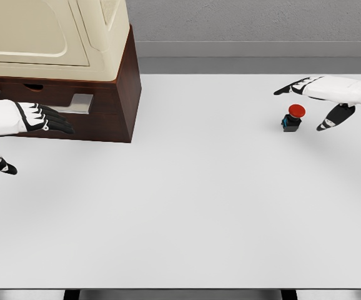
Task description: Open the cabinet drawer with left arm, and place a switch into the drawer with right arm
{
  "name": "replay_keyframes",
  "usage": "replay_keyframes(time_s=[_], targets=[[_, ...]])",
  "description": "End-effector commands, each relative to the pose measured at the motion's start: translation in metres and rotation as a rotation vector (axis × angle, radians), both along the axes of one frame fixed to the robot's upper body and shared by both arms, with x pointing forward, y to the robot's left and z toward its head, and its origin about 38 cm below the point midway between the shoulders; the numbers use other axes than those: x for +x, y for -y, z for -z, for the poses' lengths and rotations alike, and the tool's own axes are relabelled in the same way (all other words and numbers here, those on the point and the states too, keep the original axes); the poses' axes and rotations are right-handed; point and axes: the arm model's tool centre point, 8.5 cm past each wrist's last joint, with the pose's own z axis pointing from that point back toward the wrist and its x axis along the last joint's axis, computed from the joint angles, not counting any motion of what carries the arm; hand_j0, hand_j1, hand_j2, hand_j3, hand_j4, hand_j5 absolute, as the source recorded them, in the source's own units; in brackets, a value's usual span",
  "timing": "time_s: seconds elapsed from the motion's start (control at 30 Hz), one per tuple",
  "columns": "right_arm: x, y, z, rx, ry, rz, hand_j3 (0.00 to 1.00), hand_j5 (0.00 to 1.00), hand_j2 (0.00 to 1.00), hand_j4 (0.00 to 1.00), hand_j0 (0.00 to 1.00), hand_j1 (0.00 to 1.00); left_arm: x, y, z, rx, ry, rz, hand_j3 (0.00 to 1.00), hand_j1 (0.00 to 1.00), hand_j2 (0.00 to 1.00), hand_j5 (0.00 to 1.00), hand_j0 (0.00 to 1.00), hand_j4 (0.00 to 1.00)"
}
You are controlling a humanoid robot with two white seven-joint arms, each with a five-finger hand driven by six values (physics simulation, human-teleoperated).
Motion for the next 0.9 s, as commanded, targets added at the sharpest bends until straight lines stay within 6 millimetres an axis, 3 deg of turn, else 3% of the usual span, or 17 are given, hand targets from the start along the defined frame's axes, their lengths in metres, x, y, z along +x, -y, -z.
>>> replay_keyframes(time_s=[0.0,0.23,0.5,0.67,0.87], targets=[[0.0,0.0,-0.001,0.005,0.0,0.001,1.0,1.0,1.0,1.0,1.0,1.0,0.0,-0.001,-0.001,-0.005,-0.002,-0.005,1.0,1.0,1.0,1.0,1.0,1.0],[0.0,0.0,0.0,0.009,-0.002,0.003,1.0,1.0,1.0,1.0,1.0,1.0,0.0,0.001,-0.003,-0.034,-0.01,-0.004,1.0,1.0,1.0,1.0,1.0,1.0],[0.007,0.008,0.009,0.022,-0.027,0.049,1.0,1.0,1.0,1.0,1.0,1.0,0.0,0.004,-0.014,-0.2,-0.07,-0.013,1.0,1.0,1.0,1.0,1.0,1.0],[0.015,0.014,0.019,0.038,-0.049,0.093,1.0,1.0,1.0,1.0,1.0,1.0,-0.001,0.004,-0.007,-0.193,-0.095,-0.01,1.0,1.0,1.0,1.0,1.0,1.0],[0.028,-0.004,0.038,0.009,-0.061,0.088,1.0,1.0,1.0,1.0,1.0,1.0,0.003,0.006,0.003,-0.192,-0.16,-0.057,1.0,1.0,1.0,1.0,1.0,1.0]])
